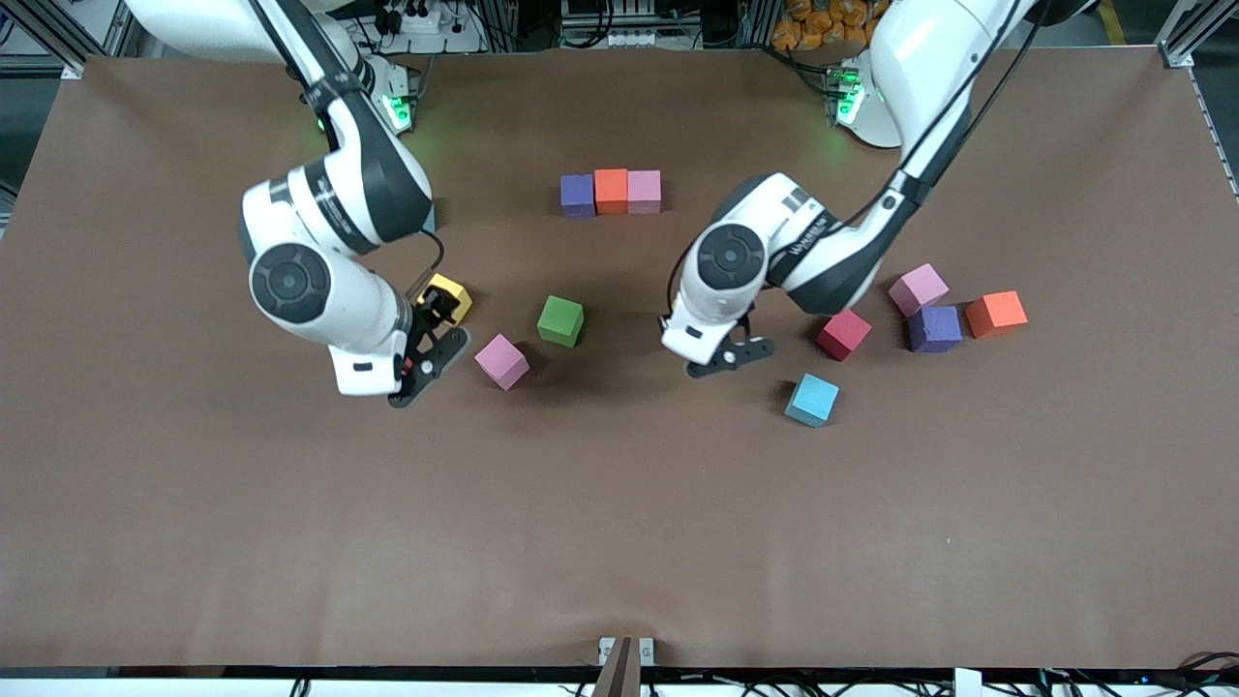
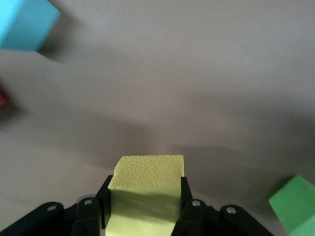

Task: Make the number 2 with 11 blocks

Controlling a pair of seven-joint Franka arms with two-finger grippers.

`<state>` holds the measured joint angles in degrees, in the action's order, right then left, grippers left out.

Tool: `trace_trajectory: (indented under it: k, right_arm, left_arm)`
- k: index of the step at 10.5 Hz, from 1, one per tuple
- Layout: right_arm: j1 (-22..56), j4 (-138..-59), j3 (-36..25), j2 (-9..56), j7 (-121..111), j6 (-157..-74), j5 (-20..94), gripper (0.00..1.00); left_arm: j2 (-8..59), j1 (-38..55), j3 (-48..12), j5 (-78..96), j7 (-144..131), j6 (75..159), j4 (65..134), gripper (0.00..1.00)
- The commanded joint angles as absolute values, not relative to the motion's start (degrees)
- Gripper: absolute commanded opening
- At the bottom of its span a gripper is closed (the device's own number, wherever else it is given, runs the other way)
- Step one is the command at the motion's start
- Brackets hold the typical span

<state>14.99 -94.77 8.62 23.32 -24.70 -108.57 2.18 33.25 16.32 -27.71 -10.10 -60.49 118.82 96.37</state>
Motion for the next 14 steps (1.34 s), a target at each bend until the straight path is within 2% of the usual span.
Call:
trace_trajectory:
  k: [1, 3, 7, 11, 14]
  right_arm:
    - [17.66, -95.87, 9.49, 25.75, -23.82, -113.43, -0.17, 1.0]
    - [17.93, -102.97, 9.58, 25.75, -23.73, -123.52, -0.18, 1.0]
    - [18.72, -109.06, 9.58, 27.59, -22.24, -134.27, 0.17, 1.0]
    - [21.26, -109.78, 9.58, 29.35, -15.13, -135.97, 0.35, 1.0]
    - [20.83, -109.78, 9.49, 31.11, -14.94, -137.8, 0.35, 1.0]
  left_arm:
    - [32.52, 19.5, -27.86, -12.29, -59.5, 121.37, 100.01, 0.35]
    - [31.99, 22.57, -27.95, -12.74, -59.5, 123.82, 103.95, 0.35]
    - [27.78, 25.04, -28.21, -12.83, -59.68, 136.12, 115.82, 0.35]
    - [26.55, 24.08, -32.25, -16.34, -59.59, 139.13, 120.22, 0.35]
    - [26.54, 24.43, -32.52, -17.49, -59.68, 139.22, 121.11, 0.35]
